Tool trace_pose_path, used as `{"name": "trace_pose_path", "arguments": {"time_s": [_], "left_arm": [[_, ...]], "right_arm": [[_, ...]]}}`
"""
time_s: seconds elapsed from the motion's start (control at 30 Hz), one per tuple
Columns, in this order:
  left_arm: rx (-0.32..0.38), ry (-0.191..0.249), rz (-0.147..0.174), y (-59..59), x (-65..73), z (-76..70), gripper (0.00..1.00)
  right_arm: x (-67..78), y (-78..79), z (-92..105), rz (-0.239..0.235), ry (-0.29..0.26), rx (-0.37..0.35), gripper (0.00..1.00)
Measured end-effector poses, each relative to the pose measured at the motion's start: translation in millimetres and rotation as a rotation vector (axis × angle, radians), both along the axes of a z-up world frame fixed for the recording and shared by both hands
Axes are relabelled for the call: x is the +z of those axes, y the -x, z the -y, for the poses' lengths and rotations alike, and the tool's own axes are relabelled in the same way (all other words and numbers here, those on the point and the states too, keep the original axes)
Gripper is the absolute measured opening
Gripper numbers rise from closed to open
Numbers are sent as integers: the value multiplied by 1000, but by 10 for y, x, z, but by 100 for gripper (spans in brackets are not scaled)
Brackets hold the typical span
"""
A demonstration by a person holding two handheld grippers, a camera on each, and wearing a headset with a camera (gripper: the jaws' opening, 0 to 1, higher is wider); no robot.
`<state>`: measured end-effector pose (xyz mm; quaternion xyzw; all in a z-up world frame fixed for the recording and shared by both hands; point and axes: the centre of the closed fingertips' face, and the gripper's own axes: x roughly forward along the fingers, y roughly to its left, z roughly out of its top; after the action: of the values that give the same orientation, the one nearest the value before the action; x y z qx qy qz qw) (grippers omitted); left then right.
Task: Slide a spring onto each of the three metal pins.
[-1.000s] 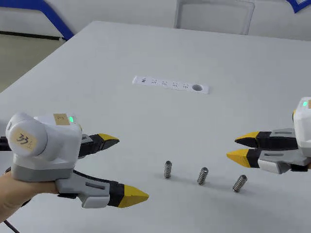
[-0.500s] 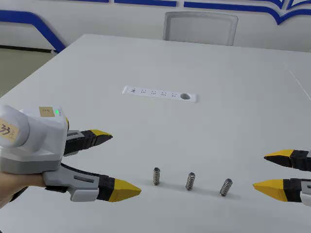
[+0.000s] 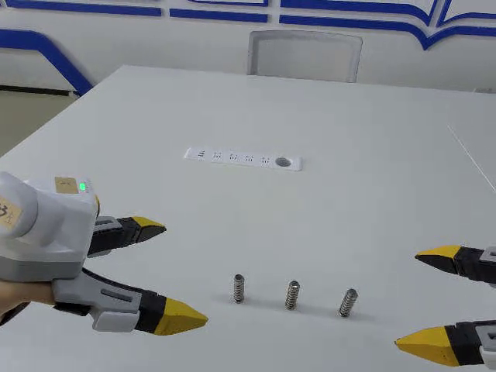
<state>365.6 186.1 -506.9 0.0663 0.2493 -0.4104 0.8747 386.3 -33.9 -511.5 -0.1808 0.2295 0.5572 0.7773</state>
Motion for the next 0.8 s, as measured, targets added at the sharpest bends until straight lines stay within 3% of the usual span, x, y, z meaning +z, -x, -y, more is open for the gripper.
{"name": "trace_pose_path", "arguments": {"time_s": [0.1,0.23,0.8], "left_arm": [[-1,2,1,1,30,1,96],[0,44,4,-4,116,35,99],[1,22,0,34,107,8,100]], "right_arm": [[-4,10,-1,5,7,-2,78],[6,13,4,4,1,-14,78],[20,18,87,5,9,-48,78]]}}
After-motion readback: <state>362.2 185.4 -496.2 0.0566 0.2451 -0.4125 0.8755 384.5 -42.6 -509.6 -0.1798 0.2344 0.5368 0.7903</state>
